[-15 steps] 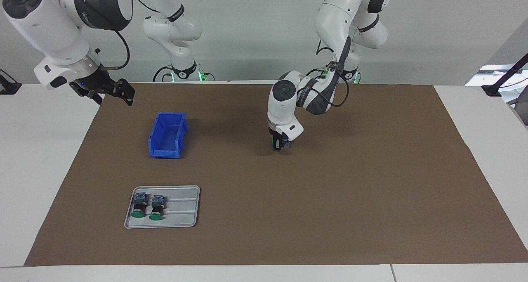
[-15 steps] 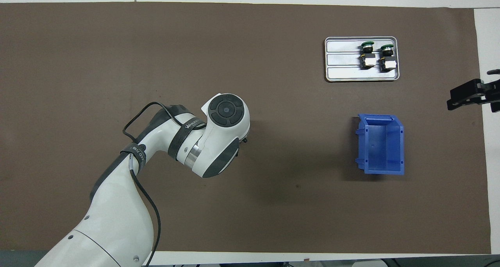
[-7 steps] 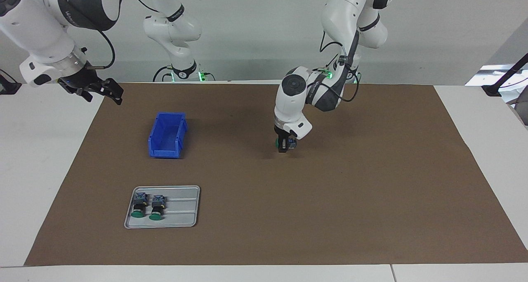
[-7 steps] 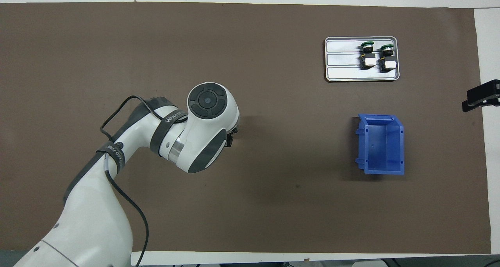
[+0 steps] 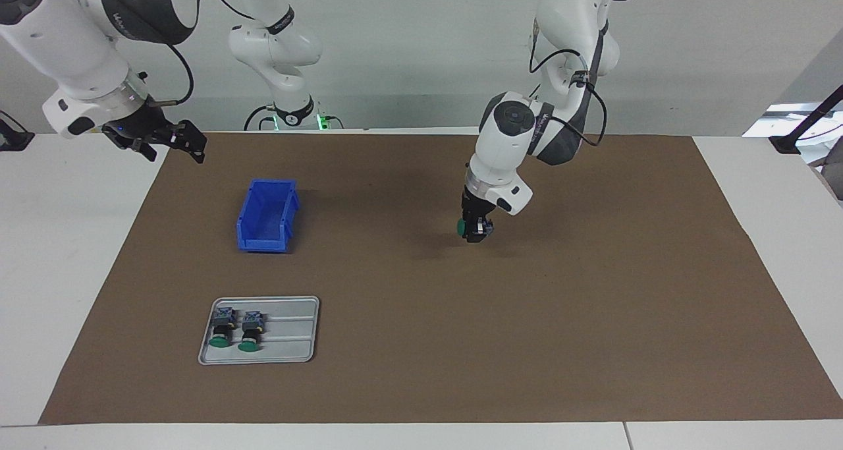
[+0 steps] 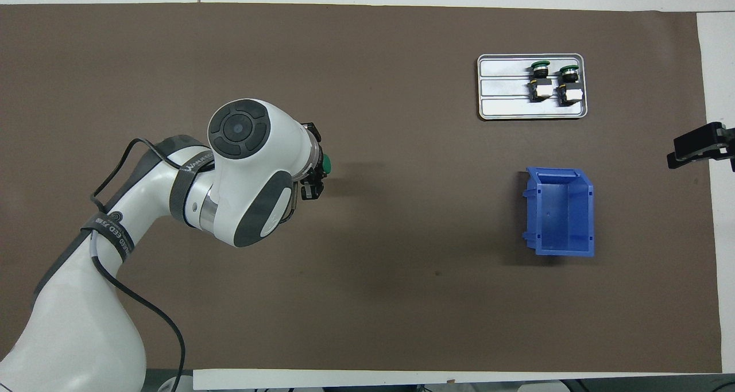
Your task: Place and press button with both arms
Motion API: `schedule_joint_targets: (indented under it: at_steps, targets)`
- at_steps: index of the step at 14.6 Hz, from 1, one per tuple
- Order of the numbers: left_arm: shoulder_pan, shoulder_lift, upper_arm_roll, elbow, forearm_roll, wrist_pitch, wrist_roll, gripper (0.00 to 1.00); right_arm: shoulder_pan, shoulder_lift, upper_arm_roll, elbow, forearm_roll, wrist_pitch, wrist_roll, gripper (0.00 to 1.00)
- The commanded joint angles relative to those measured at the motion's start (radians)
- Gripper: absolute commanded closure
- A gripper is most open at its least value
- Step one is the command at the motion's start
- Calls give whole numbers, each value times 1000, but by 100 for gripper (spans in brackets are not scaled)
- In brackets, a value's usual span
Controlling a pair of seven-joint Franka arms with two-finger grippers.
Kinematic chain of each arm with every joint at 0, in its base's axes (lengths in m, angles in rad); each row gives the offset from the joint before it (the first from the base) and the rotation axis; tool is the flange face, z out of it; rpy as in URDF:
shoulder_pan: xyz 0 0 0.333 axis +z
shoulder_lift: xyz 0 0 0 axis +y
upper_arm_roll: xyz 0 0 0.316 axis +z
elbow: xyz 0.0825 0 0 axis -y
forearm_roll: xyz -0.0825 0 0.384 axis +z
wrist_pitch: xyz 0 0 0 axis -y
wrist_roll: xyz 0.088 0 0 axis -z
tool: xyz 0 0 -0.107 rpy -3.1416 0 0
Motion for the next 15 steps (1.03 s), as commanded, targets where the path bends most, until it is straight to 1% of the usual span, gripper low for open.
schedule_joint_targets:
  at_steps: [1,2,3,4,6,7,8,9,10,11,12,13,15]
  targets:
    - [23,-43,-3,-64,-93,67,35,89,-6,-34,1,-43,15,6,-65,2]
    - [35,-46,-4,-87,-116,93,61,90,-5,-34,1,-43,15,6,-83,2]
    - [67,-51,-6,-113,-170,129,94,90,-4,-34,1,-44,15,6,-87,2]
    - [81,-57,-6,-131,-251,147,142,90,-4,-34,1,-44,14,8,-87,2]
    - [90,-75,-6,-164,-421,143,340,90,-2,-36,1,-44,5,9,-96,2]
    - [105,-97,-4,-202,-519,147,459,90,-2,-34,1,-44,3,9,-132,2]
    - [121,-105,-3,-219,-643,144,571,90,5,-34,1,-44,-14,26,-198,2]
    - [135,-112,-3,-230,-735,140,677,90,20,-36,1,-47,-53,49,-262,2]
    - [142,-120,-3,-250,-791,141,731,90,33,-37,3,-59,-95,72,-336,2]
    - [148,-126,-3,-260,-821,138,761,90,65,-42,1,-72,-136,95,-406,2]
    - [179,-134,-4,-274,-841,129,802,90,89,-51,1,-88,-179,121,-442,2]
    - [190,-137,-4,-283,-891,120,845,90,102,-56,3,-107,-207,145,-456,2]
    - [211,-163,-3,-325,-997,91,986,90,103,-68,1,-145,-215,198,-520,2]
